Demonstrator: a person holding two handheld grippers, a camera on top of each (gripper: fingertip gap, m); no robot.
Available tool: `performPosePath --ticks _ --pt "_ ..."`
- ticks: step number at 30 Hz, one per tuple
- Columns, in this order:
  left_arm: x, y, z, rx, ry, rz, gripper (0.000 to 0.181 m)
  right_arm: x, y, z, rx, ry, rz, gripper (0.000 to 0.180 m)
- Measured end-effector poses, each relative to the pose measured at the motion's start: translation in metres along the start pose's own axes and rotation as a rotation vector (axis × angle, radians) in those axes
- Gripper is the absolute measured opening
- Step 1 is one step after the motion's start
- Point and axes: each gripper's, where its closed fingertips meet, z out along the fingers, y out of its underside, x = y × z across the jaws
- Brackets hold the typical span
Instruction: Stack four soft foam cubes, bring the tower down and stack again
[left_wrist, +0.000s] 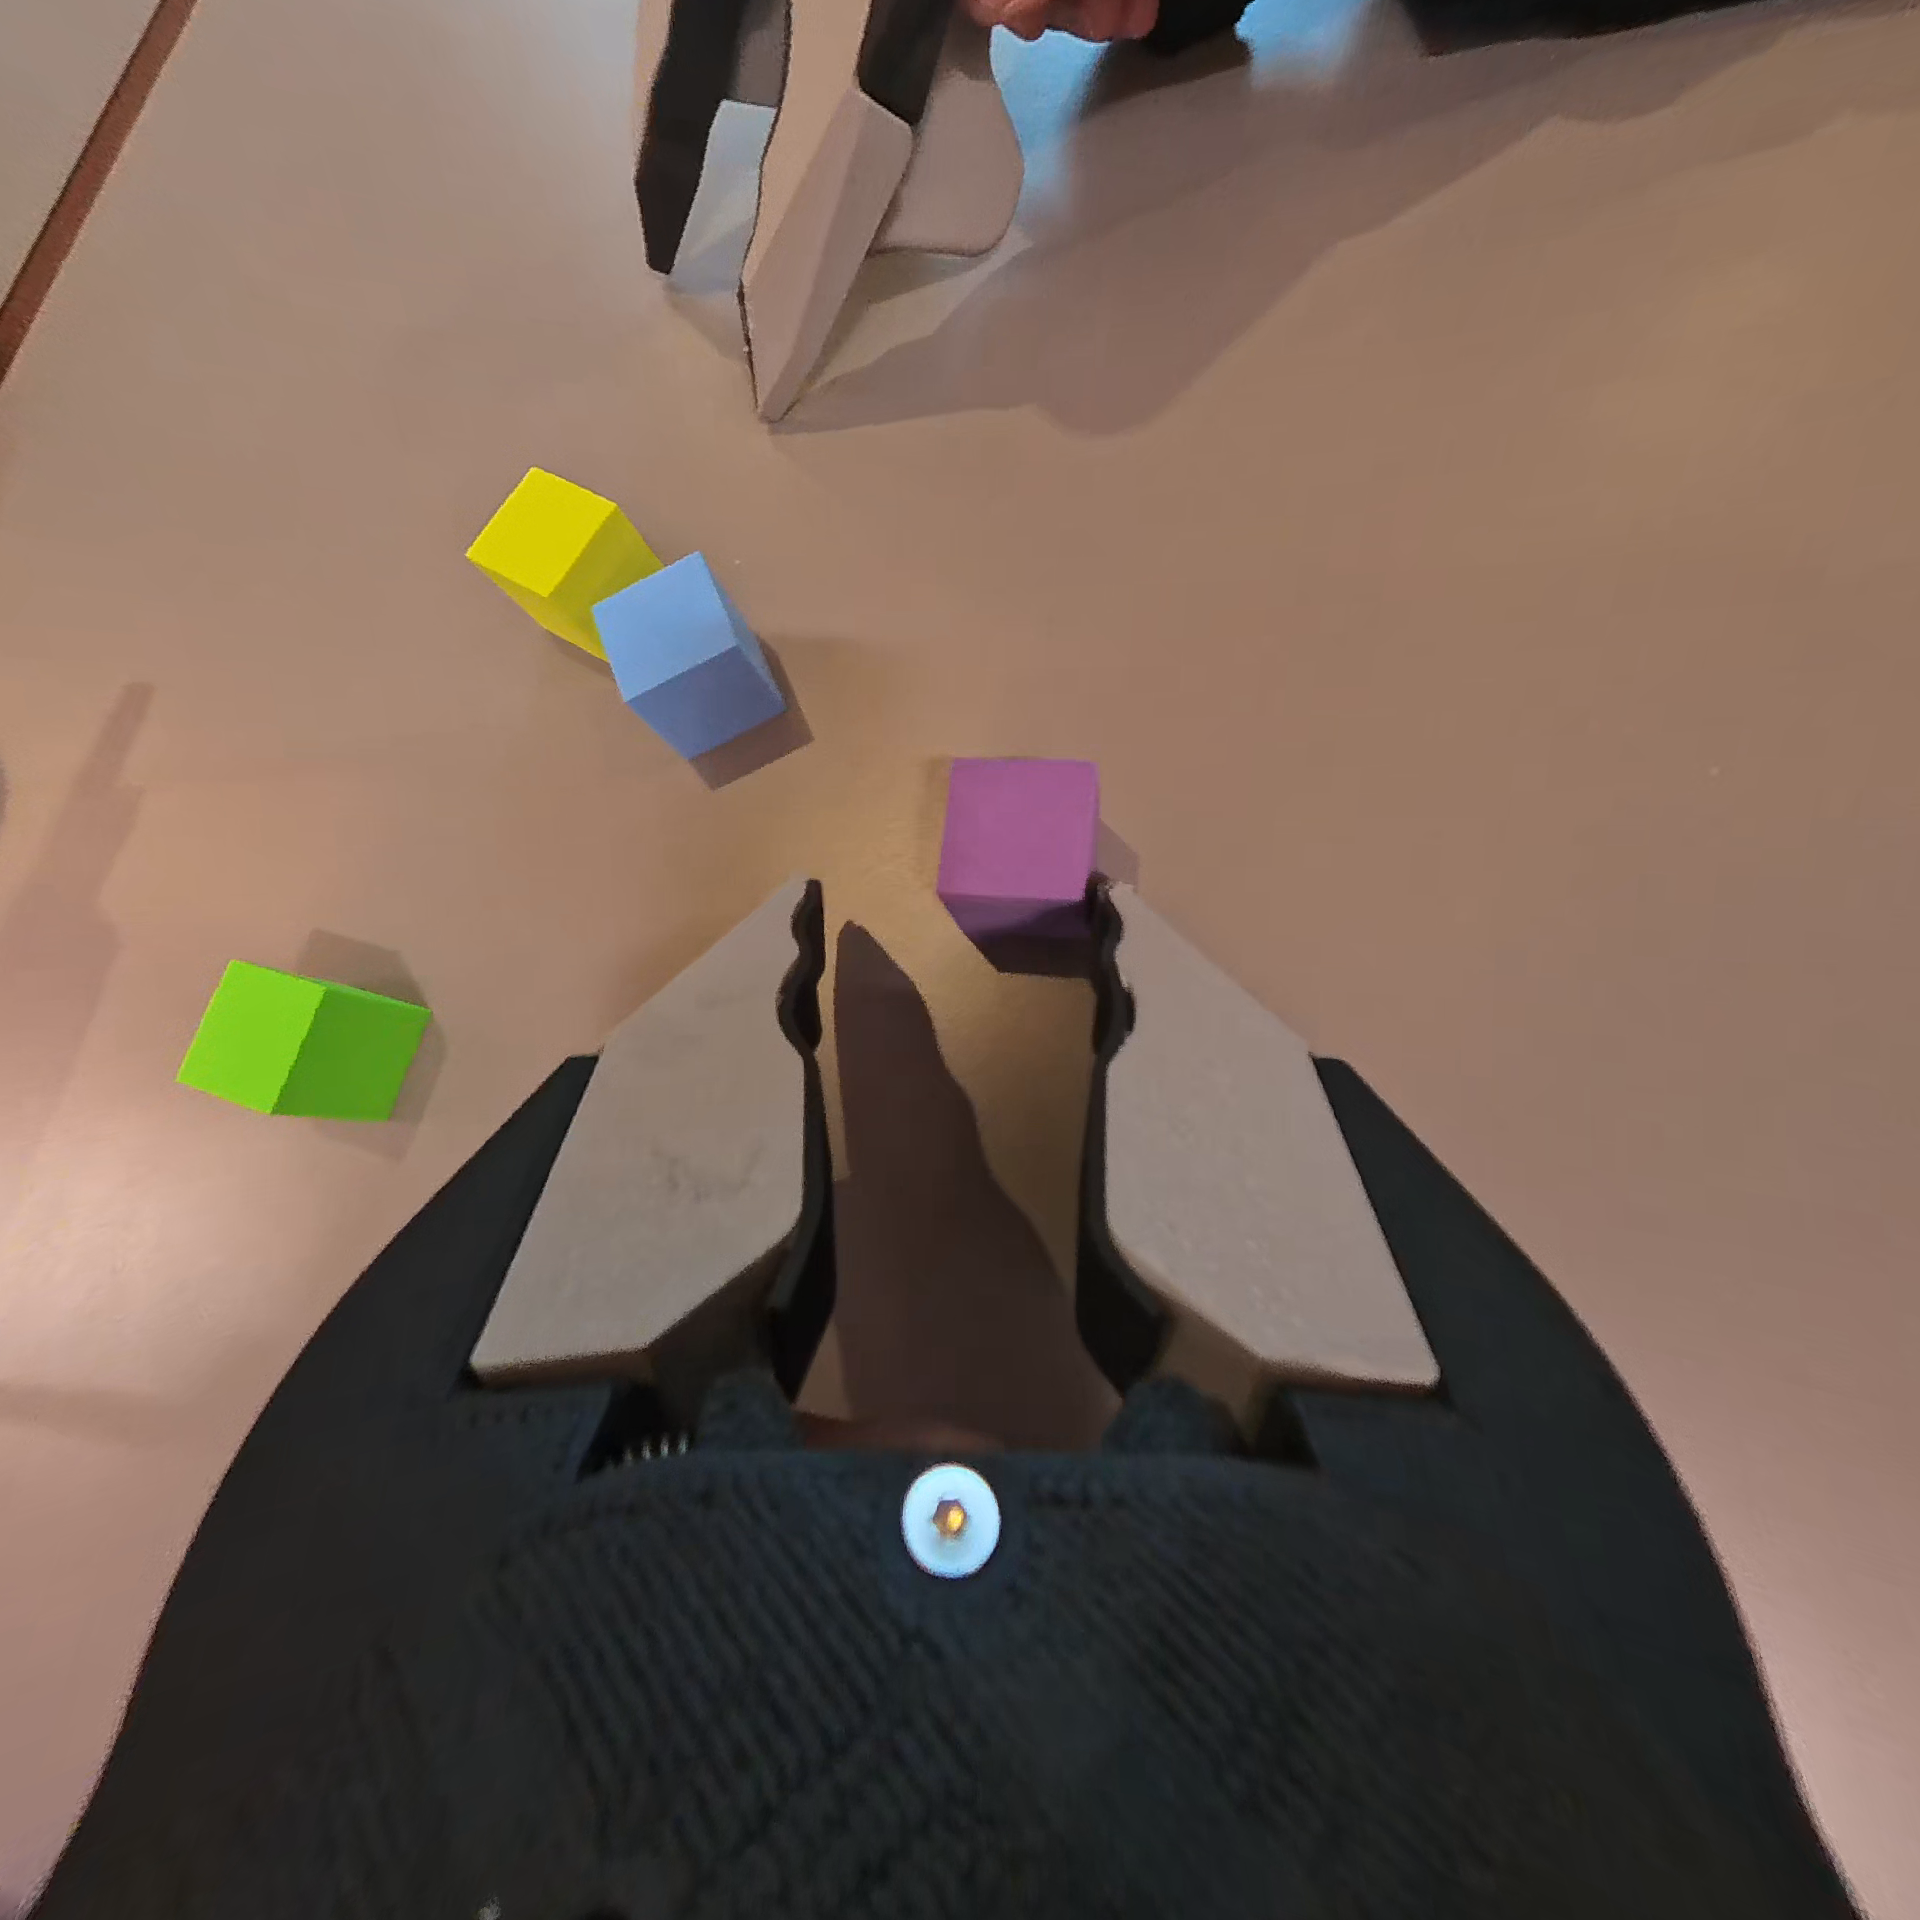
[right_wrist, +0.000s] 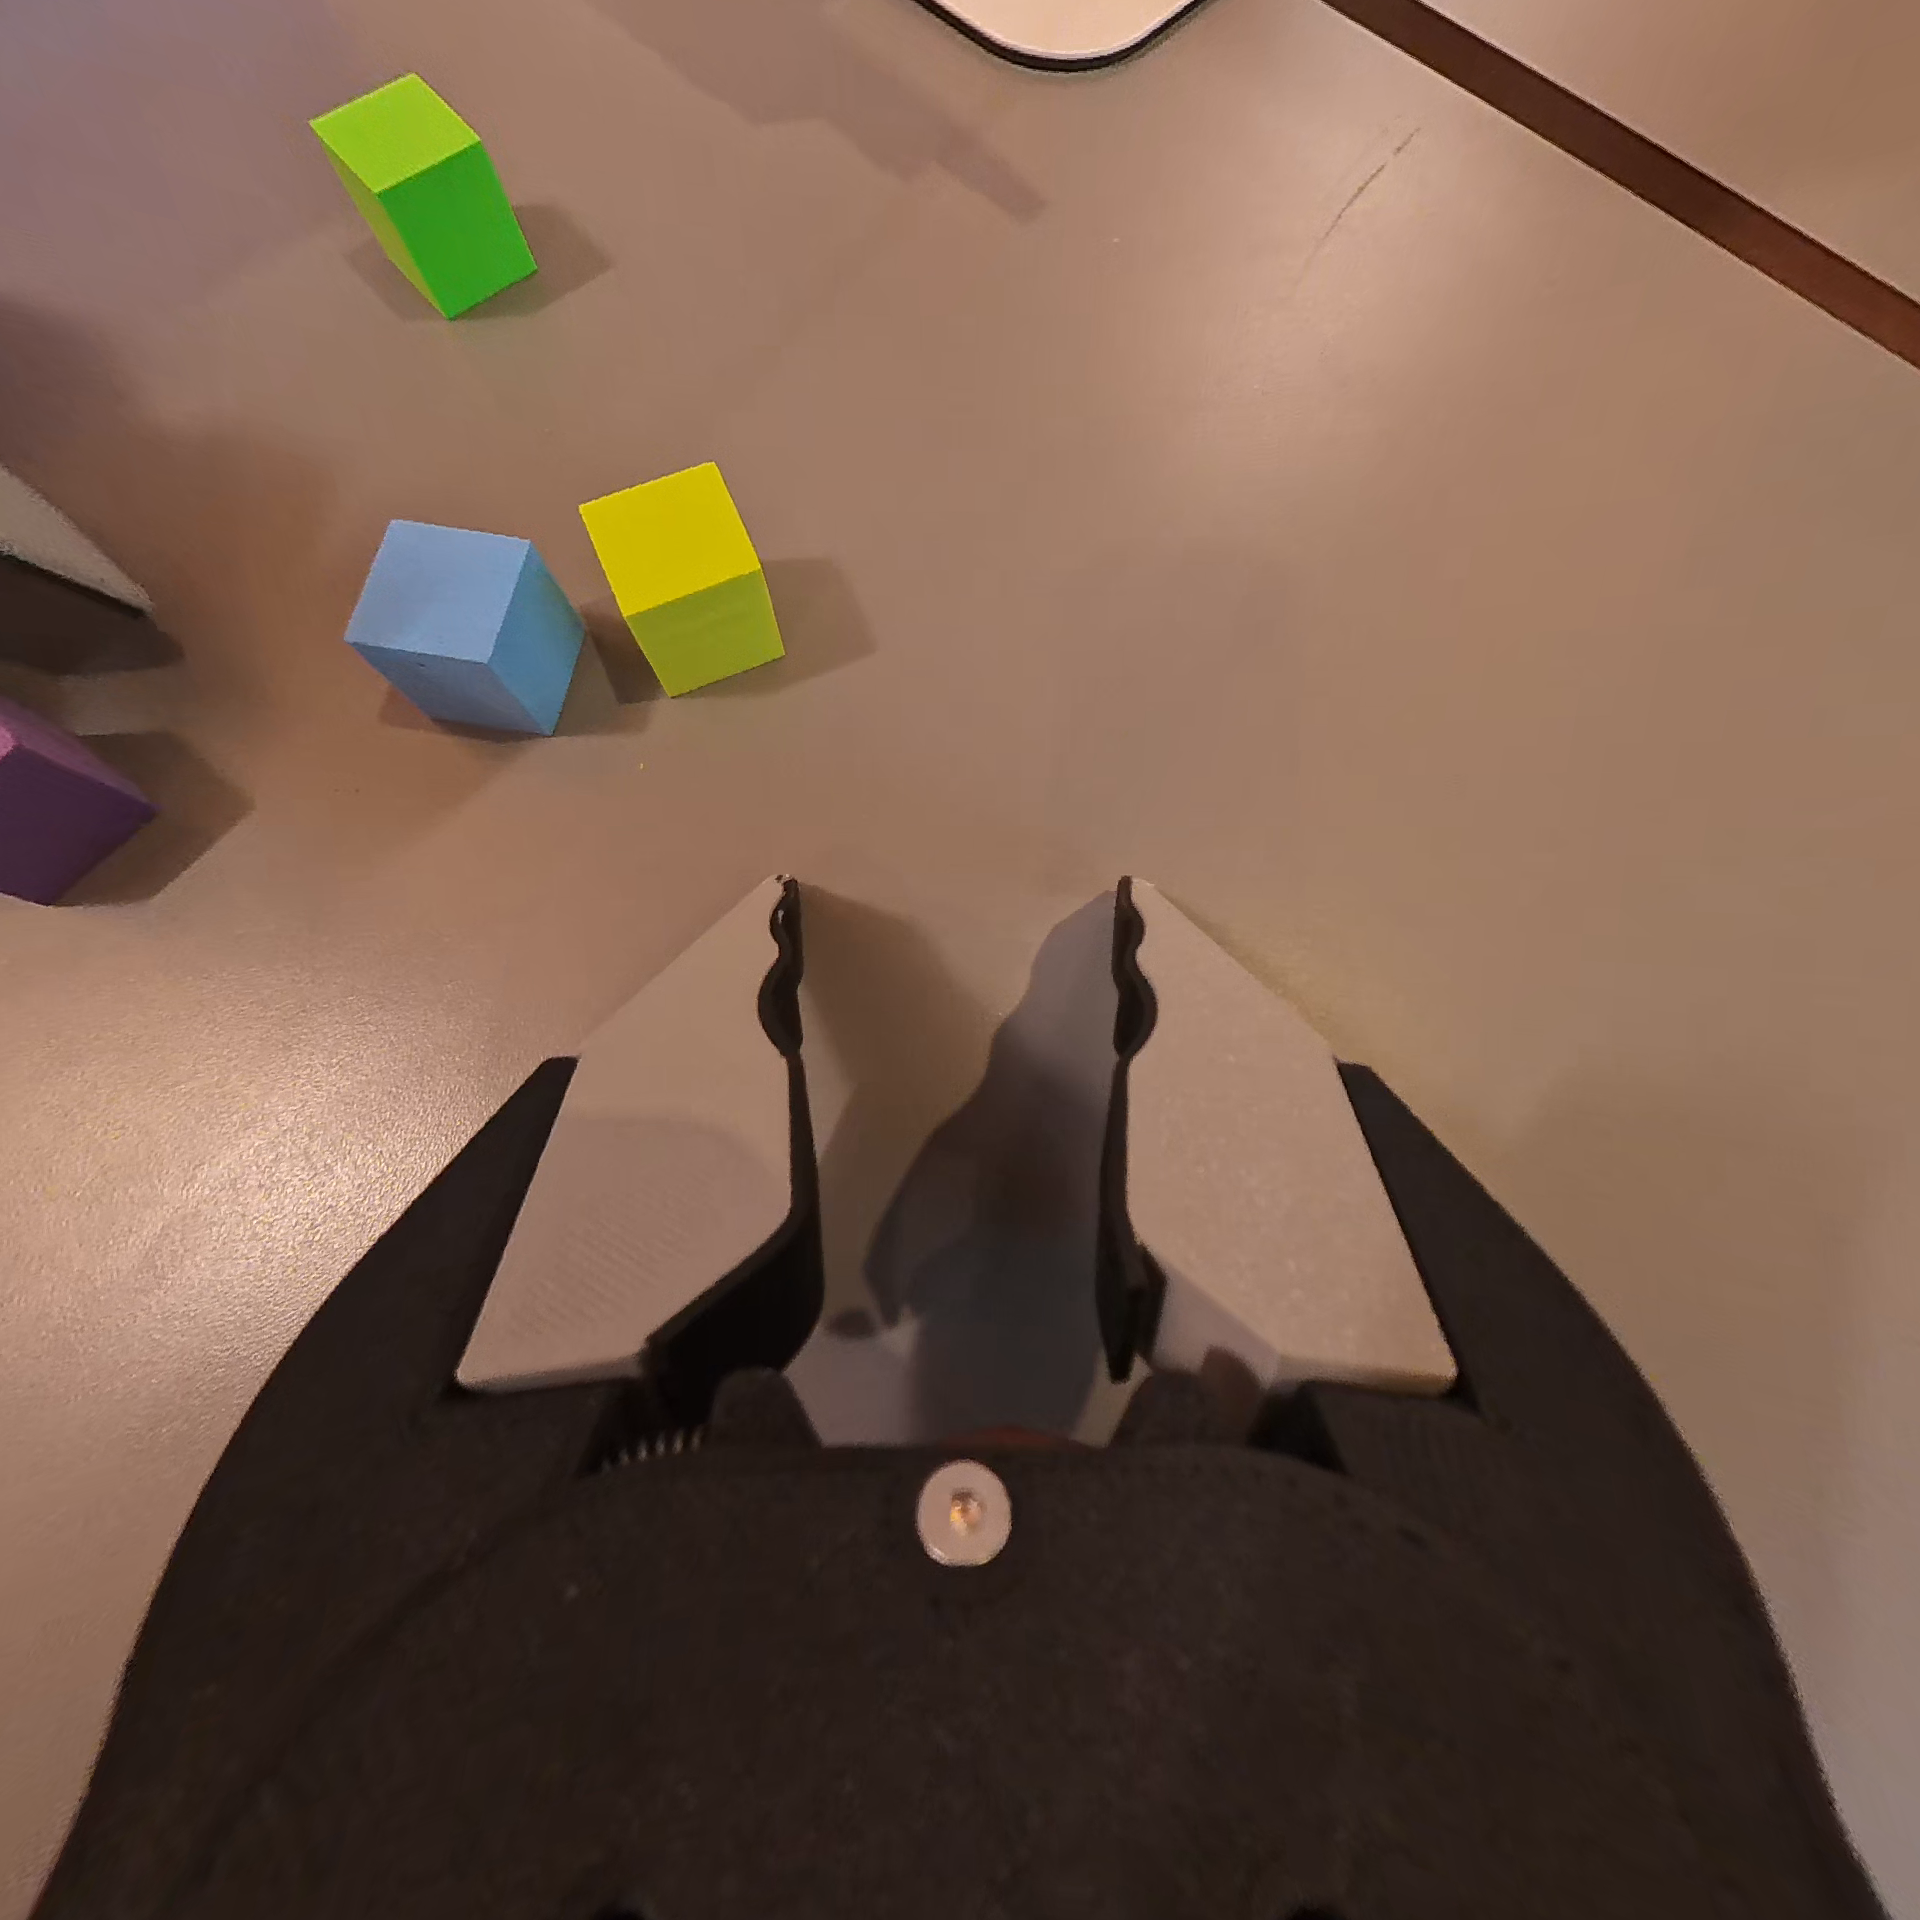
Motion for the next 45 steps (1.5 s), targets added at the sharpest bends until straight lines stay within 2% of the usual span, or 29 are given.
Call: performPosePath --ticks 6,10,13,16,18,22,24,35,38,42,45 --pt "-0.004 0.003 -0.003 -0.012 -0.022 0.004 0.051 0.0 0.0 0.0 0.0 0.0 -0.001 0.058" --pt "-0.001 -0.007 -0.008 0.035 0.007 -0.041 0.059 0.0 0.0 0.0 0.0 0.001 -0.001 0.058" --pt "-0.016 -0.03 -0.021 0.137 -0.041 -0.154 0.059 0.0 0.0 0.0 0.0 0.0 -0.001 0.058" --pt "-0.047 -0.056 -0.034 0.289 -0.137 -0.367 0.052 0.0 0.0 0.0 0.0 0.0 0.0 0.058" --pt "-0.055 -0.063 -0.028 0.312 -0.119 -0.47 0.05 0.0 0.0 0.0 -0.001 -0.003 0.004 0.058" --pt "-0.064 -0.036 0.004 0.087 -0.19 -0.395 0.062 0.0 0.0 0.0 -0.002 -0.006 0.006 0.058" --pt "-0.068 -0.03 0.013 0.055 -0.201 -0.407 0.061 0.0 0.0 0.0 0.0 -0.001 -0.002 0.058" --pt "-0.063 -0.029 0.039 0.004 -0.158 -0.391 0.054 -0.003 -0.001 0.0 0.0 -0.009 -0.005 0.057" --pt "-0.063 -0.031 0.04 0.009 -0.174 -0.36 0.026 -0.004 -0.001 0.001 0.0 -0.01 -0.008 0.057" --pt "-0.057 -0.035 0.031 0.042 -0.141 -0.312 0.024 -0.004 -0.001 0.001 0.0 -0.01 -0.009 0.057" --pt "-0.05 -0.037 0.008 0.098 -0.083 -0.285 0.024 -0.004 -0.001 0.001 0.0 -0.011 -0.009 0.057"
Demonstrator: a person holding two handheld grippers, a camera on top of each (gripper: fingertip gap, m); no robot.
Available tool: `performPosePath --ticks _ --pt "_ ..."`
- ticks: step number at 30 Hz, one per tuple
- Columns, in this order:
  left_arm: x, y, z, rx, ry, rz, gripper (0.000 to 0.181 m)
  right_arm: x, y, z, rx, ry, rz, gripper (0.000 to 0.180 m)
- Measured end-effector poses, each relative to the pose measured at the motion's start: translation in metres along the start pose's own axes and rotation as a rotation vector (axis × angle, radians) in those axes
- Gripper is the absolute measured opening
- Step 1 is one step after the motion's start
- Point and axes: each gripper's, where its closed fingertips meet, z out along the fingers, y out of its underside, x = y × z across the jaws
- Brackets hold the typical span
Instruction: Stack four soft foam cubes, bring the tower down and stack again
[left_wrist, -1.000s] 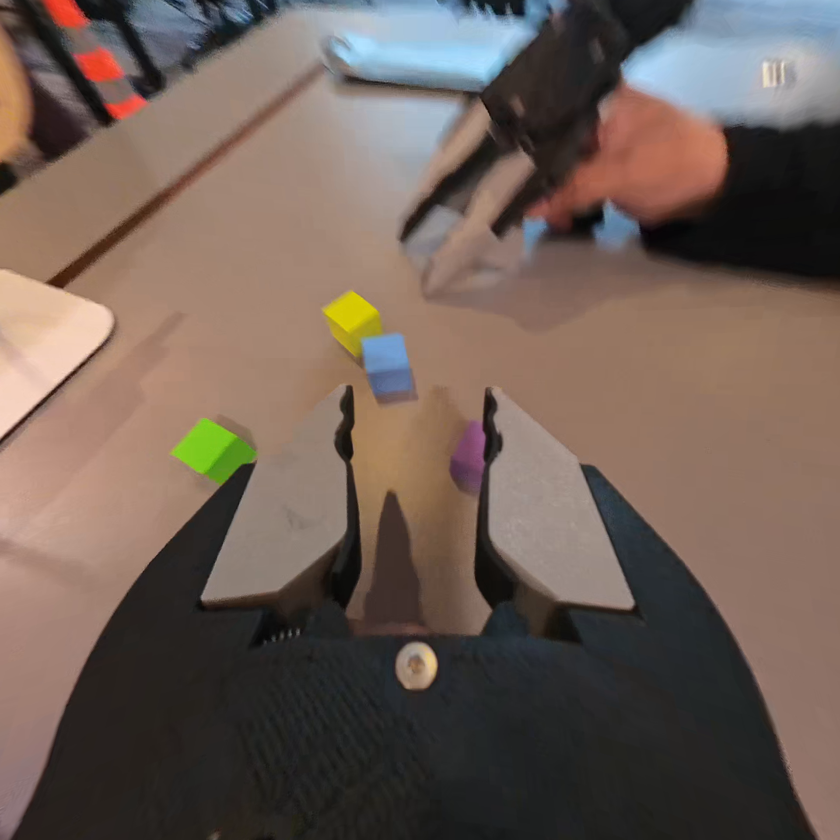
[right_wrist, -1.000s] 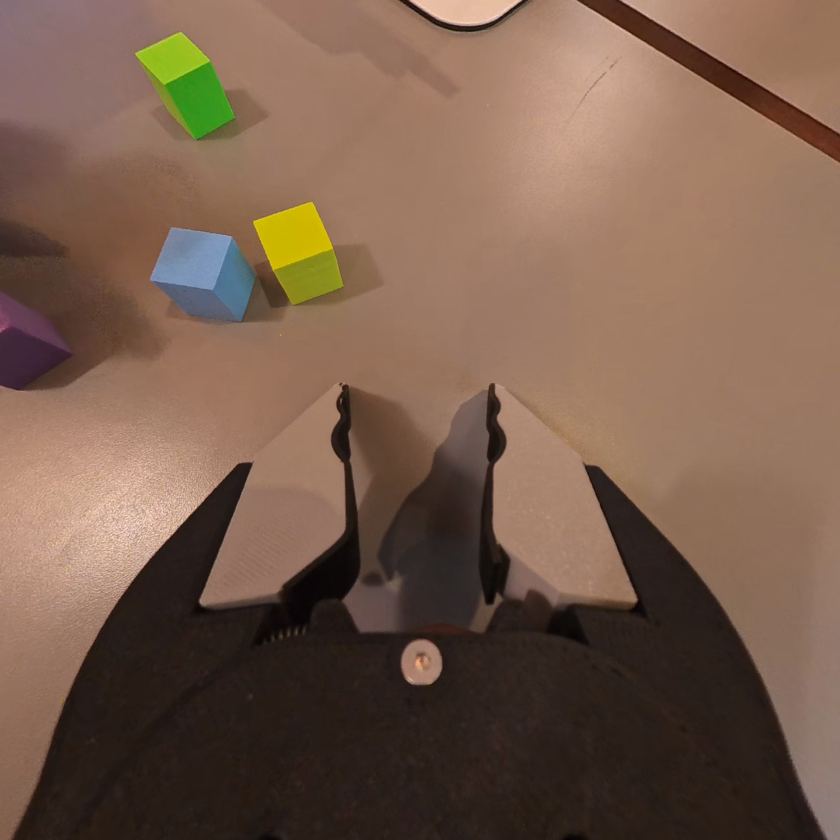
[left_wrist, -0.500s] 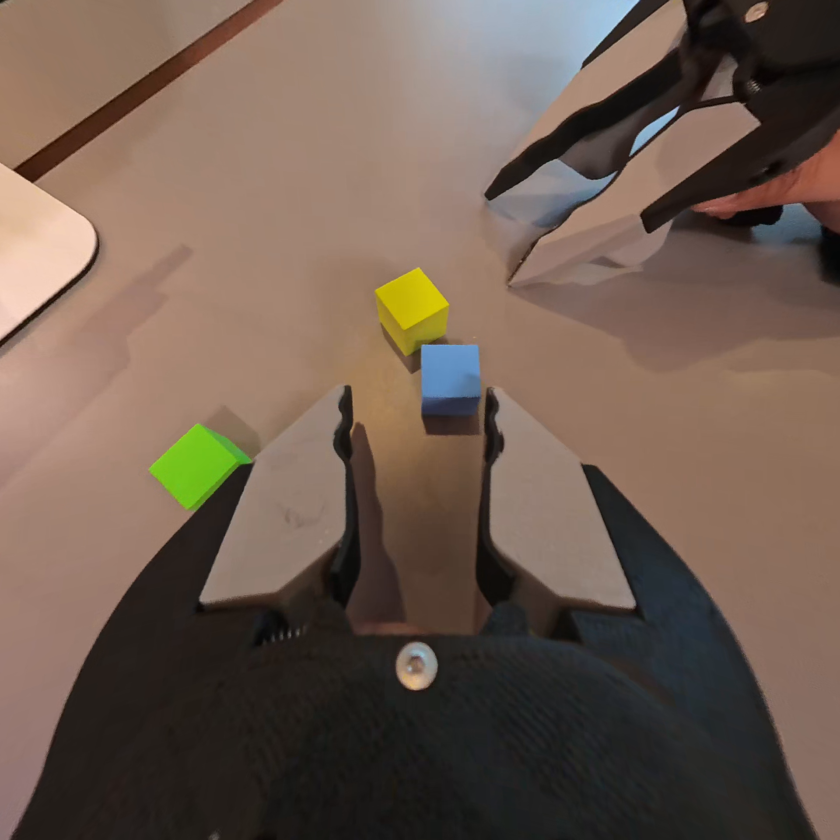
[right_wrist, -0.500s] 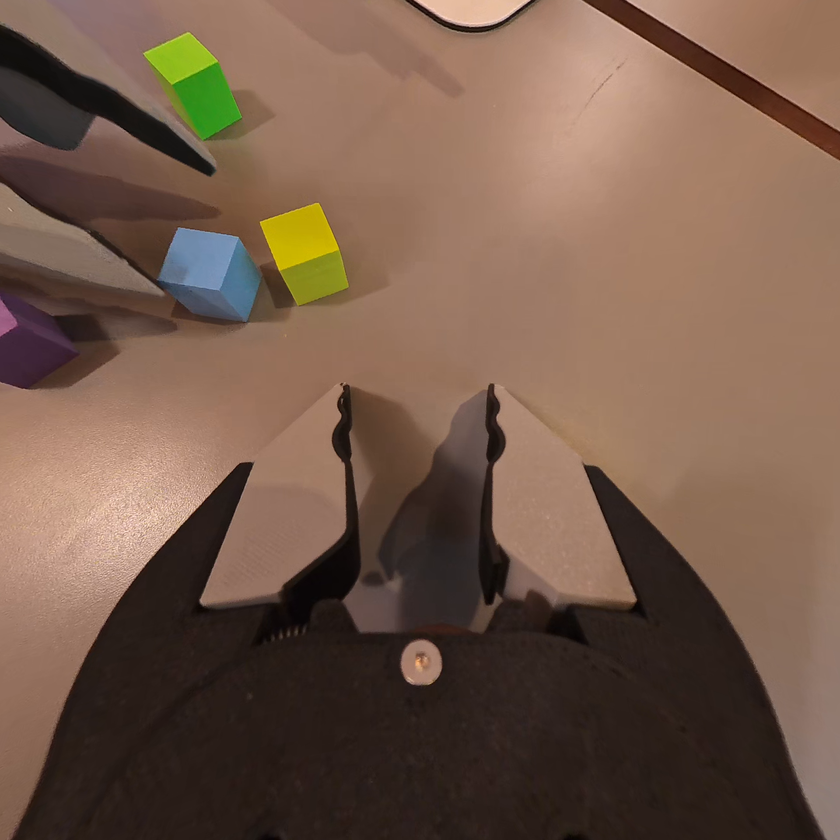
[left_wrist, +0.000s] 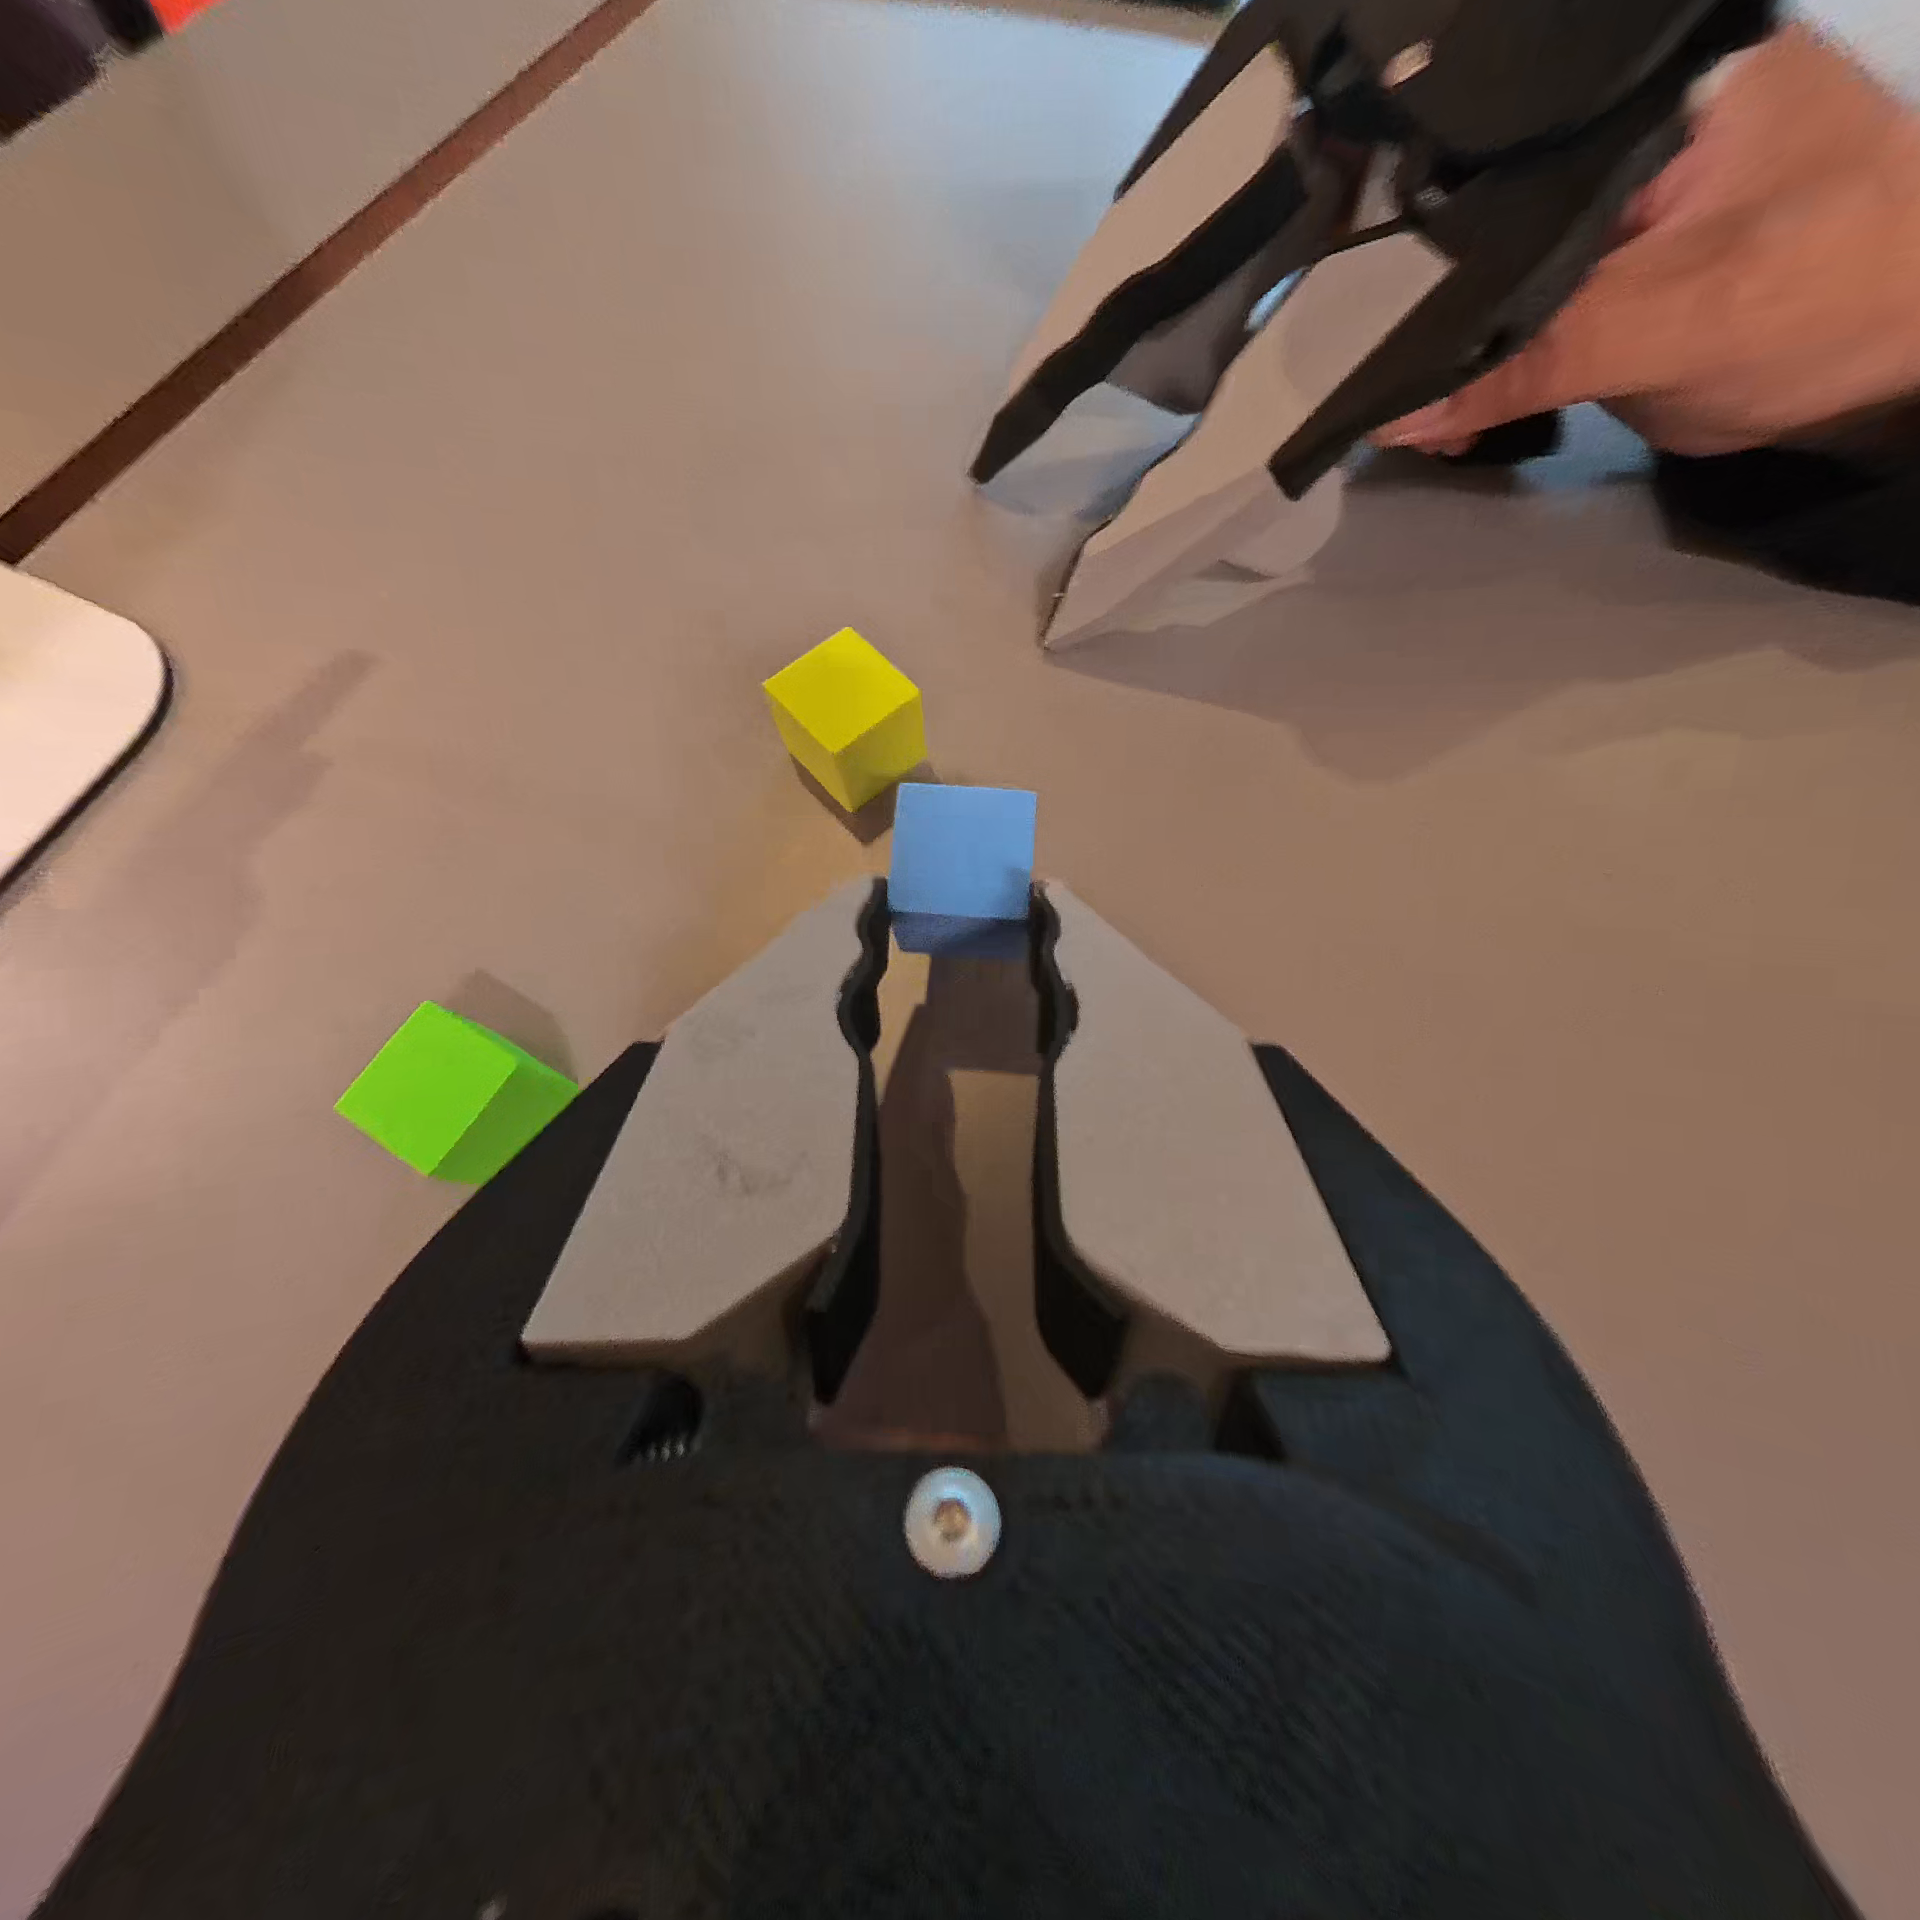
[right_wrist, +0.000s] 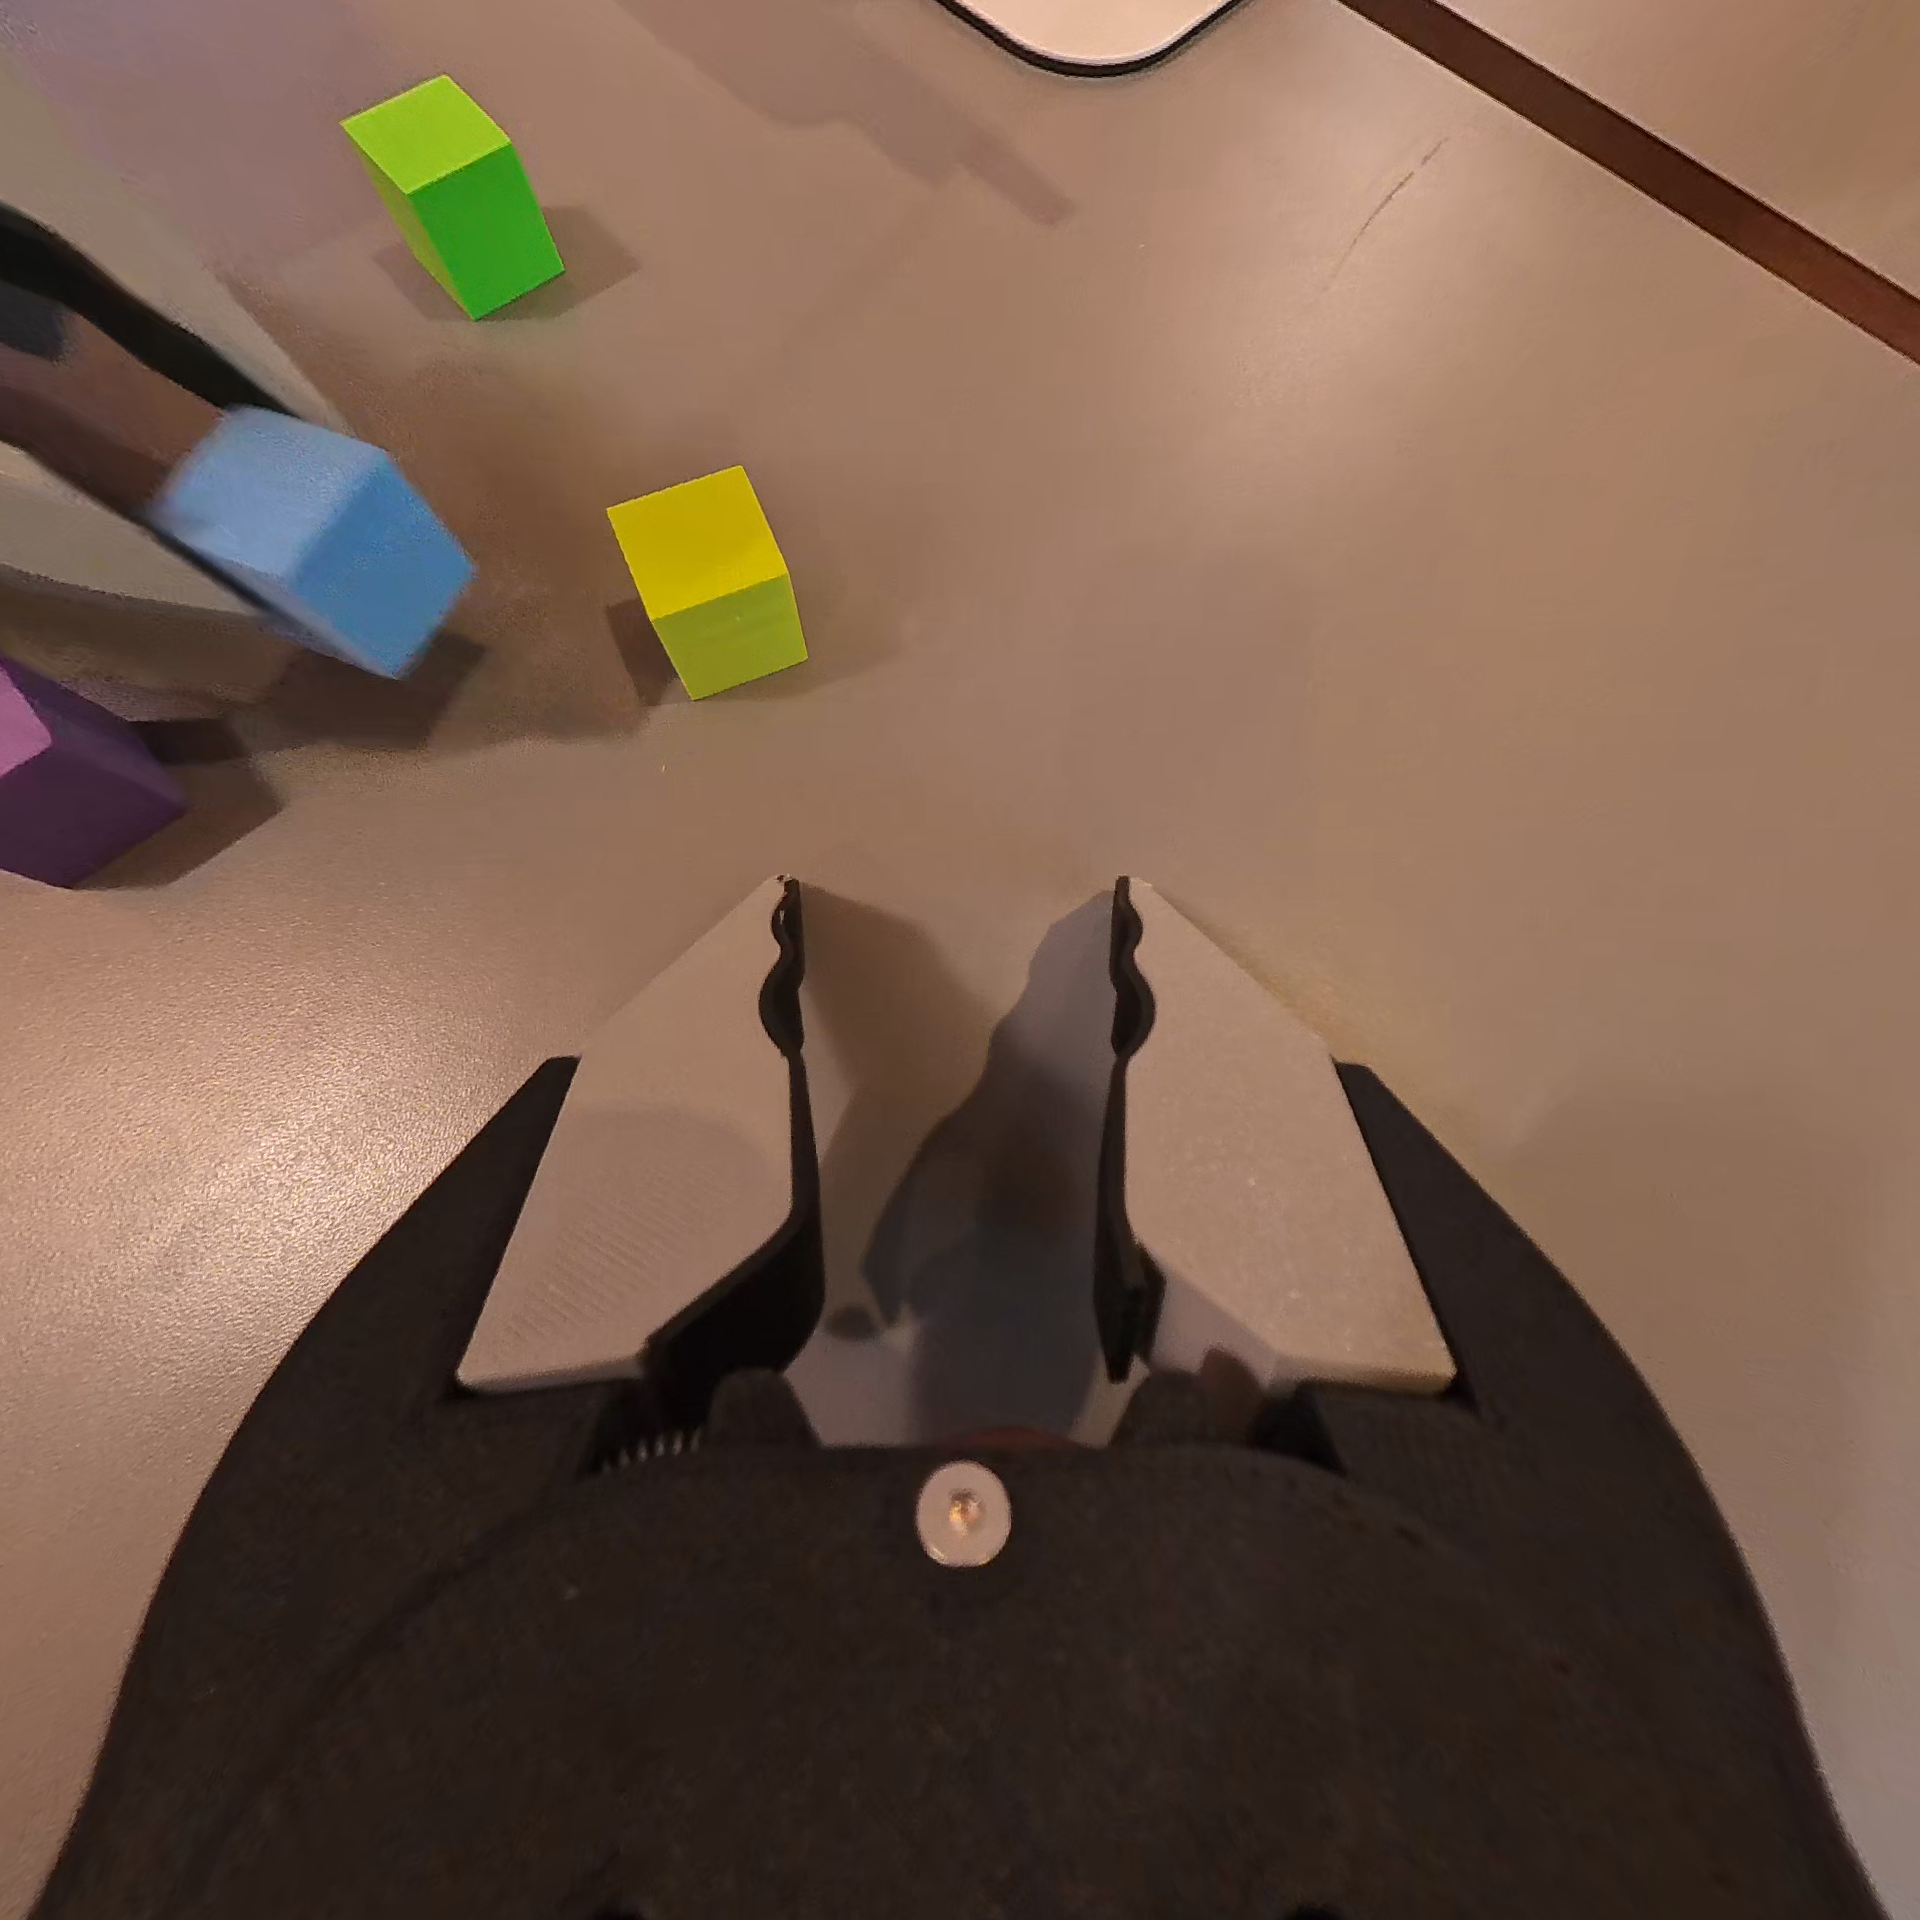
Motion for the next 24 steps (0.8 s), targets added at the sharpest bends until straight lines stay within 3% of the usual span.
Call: performPosePath --ticks 5,9,14,24 --pt "0.001 0.007 -0.047 0.047 0.045 0.075 0.024 0.0 0.0 0.0 0.0 -0.003 0.002 0.057" --pt "0.019 -0.009 -0.064 0.123 0.124 0.099 0.024 0.0 0.0 0.0 -0.001 -0.006 0.006 0.057" --pt "0.05 0.005 -0.056 0.048 0.203 0.27 0.025 0.0 0.0 0.0 -0.002 -0.009 0.009 0.057" --pt "0.053 0.008 -0.05 0.034 0.214 0.282 0.024 0.0 0.0 0.0 -0.001 -0.009 0.008 0.057"
